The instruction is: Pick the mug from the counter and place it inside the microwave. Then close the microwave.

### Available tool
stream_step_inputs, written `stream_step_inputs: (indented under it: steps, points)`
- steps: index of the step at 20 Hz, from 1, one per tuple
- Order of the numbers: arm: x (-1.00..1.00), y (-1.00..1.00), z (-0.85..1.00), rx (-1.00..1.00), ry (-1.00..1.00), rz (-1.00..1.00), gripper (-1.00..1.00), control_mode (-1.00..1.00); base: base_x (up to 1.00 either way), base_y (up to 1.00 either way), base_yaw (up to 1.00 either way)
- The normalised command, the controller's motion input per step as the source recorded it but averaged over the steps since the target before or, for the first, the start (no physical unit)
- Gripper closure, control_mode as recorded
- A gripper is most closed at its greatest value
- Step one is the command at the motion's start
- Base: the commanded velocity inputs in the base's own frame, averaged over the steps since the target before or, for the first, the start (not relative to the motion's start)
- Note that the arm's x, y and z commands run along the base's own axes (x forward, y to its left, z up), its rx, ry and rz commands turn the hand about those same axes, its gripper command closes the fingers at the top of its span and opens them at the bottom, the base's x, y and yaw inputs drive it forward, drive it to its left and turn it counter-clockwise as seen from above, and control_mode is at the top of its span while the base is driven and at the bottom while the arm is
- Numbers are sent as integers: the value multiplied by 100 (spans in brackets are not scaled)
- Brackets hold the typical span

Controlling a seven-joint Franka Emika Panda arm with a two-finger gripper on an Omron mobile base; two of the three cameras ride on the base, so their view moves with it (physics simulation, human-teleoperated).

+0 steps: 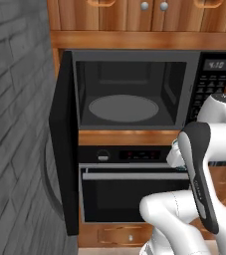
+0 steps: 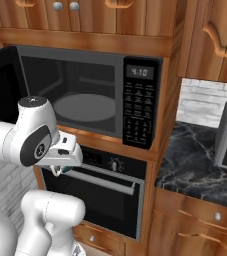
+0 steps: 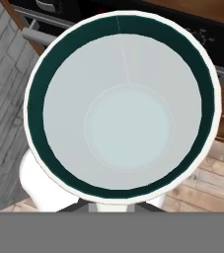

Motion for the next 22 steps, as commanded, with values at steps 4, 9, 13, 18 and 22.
stream_step_inputs:
  steps: [4,9,13,18,22]
  points:
    - [0,0,0,0,0,0,100,100,0,31,-5]
    - [0,0,0,0,0,0,100,100,0,2,0]
    - [0,0,0,0,0,0,100,100,0,0,0]
    - [0,0,0,0,0,0,100,-100,0,0,0]
    - [0,29,0,0,-6,4,100,-100,0,0,0]
